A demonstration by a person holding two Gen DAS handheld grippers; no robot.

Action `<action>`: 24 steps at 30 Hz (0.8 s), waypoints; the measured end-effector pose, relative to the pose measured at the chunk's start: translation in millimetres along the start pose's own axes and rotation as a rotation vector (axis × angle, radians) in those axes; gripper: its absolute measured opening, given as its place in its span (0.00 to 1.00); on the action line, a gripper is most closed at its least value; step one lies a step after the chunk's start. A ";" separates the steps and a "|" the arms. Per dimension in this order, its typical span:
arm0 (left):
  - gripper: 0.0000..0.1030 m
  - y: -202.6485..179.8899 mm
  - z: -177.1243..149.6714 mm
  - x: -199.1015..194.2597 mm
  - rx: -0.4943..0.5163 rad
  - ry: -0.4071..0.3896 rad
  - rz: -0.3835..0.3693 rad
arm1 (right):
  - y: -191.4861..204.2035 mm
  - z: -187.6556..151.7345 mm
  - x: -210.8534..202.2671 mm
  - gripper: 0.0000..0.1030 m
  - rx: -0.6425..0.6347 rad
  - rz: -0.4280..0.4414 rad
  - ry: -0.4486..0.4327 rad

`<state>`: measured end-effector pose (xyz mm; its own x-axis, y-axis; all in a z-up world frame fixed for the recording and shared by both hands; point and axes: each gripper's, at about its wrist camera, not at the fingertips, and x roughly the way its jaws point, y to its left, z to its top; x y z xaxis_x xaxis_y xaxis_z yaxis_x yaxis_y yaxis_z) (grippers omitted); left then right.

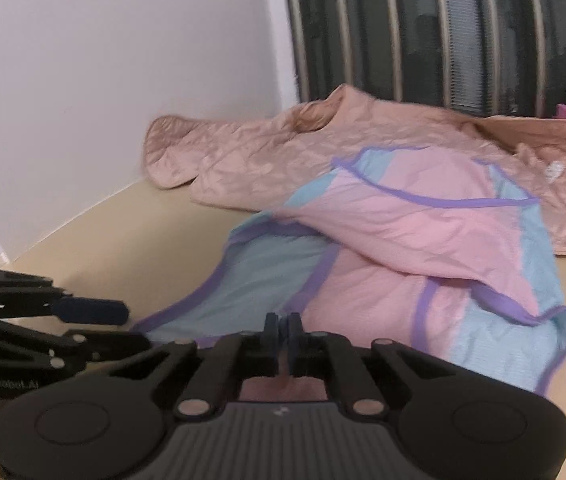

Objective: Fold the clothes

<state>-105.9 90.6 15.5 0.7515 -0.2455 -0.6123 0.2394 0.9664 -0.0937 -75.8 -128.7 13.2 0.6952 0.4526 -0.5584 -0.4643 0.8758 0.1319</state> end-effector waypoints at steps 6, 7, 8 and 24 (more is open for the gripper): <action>0.46 7.5 8.3 -18.9 -0.068 -0.088 -0.035 | -7.0 -0.3 -26.6 0.23 0.021 -0.020 -0.063; 0.49 4.8 9.3 -20.5 -0.052 -0.088 -0.042 | -10.4 0.6 -37.6 0.37 0.012 -0.034 -0.085; 0.50 1.7 10.0 -21.7 -0.035 -0.087 -0.049 | -15.1 -0.9 -51.5 0.42 0.000 -0.060 -0.110; 0.18 -34.0 1.5 4.6 0.077 -0.006 0.035 | -76.6 -45.8 -92.1 0.01 0.089 -0.188 -0.037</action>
<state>-109.7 56.5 17.1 0.7637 -0.2119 -0.6098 0.2591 0.9658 -0.0112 -129.4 -245.1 17.0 0.7851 0.2845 -0.5501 -0.2758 0.9559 0.1007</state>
